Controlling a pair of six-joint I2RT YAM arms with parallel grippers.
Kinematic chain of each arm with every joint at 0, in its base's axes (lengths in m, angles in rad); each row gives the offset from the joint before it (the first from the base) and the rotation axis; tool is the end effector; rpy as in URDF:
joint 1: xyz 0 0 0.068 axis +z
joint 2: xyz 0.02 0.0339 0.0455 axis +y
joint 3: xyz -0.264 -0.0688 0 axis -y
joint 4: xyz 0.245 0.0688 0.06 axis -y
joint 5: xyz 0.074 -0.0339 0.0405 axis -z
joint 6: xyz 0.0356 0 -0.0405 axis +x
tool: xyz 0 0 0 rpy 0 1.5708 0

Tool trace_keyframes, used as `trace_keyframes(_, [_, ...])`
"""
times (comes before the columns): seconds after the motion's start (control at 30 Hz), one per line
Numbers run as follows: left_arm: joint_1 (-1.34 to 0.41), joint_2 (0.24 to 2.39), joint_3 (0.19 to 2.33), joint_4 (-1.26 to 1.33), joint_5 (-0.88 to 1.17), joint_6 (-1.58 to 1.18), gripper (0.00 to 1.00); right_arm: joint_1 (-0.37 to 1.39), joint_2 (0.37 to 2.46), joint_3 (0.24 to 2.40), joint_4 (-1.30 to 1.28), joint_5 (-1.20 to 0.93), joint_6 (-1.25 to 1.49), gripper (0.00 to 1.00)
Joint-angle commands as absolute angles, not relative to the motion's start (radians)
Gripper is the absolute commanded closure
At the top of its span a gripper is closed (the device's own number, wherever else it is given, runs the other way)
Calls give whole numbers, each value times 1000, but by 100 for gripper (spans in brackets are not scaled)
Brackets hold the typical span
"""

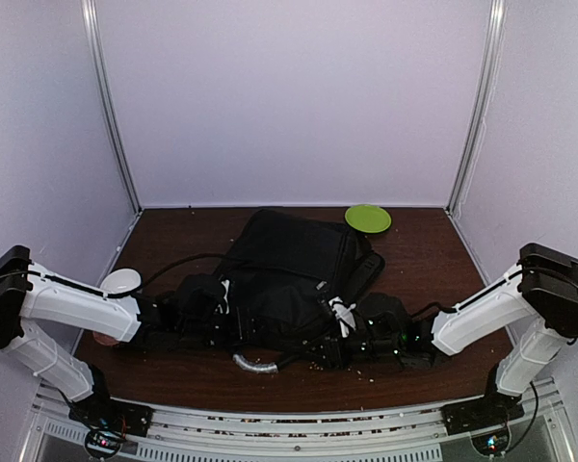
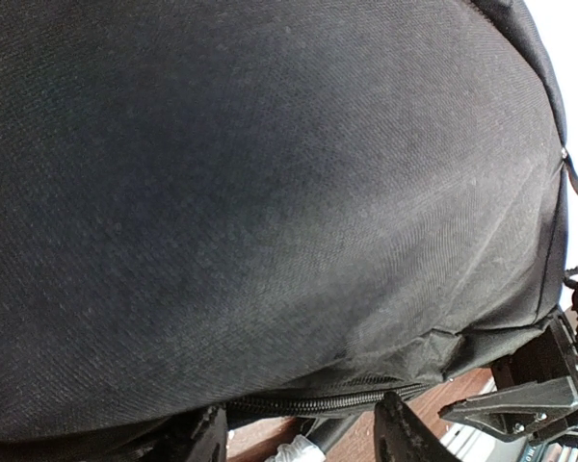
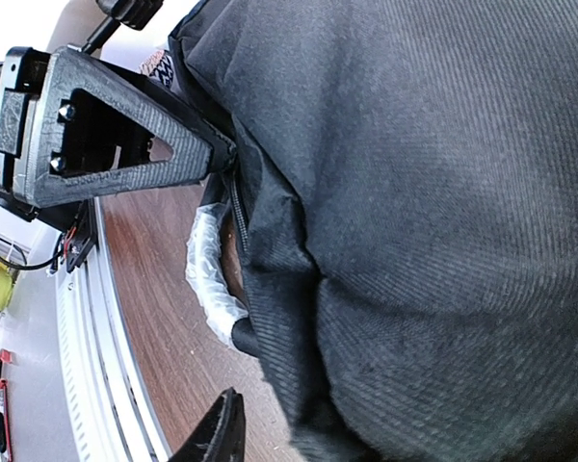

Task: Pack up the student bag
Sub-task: Zip the student bag at the center of the board.

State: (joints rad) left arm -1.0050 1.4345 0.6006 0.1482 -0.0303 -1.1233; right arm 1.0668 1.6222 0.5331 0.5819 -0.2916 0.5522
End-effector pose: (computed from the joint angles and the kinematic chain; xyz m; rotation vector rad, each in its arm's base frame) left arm 0.1500 -0.2341 0.1645 -0.1657 2.4939 -1.0173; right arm 0.1334 0.2630 0.1353 -0.7826 2.1881 1.2207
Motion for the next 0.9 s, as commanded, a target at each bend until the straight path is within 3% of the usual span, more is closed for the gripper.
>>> trace_keyframes(0.0, [-999, 1449, 628, 148, -38, -1104, 45, 1065, 1629, 535, 553, -304, 554, 62])
trace_keyframes(0.33, [-999, 1451, 629, 149, -37, -1104, 46, 1066, 1610, 515, 535, -298, 555, 70])
trace_keyframes(0.87, [-999, 1452, 630, 147, -37, -1103, 47, 1067, 1598, 514, 524, -293, 554, 95])
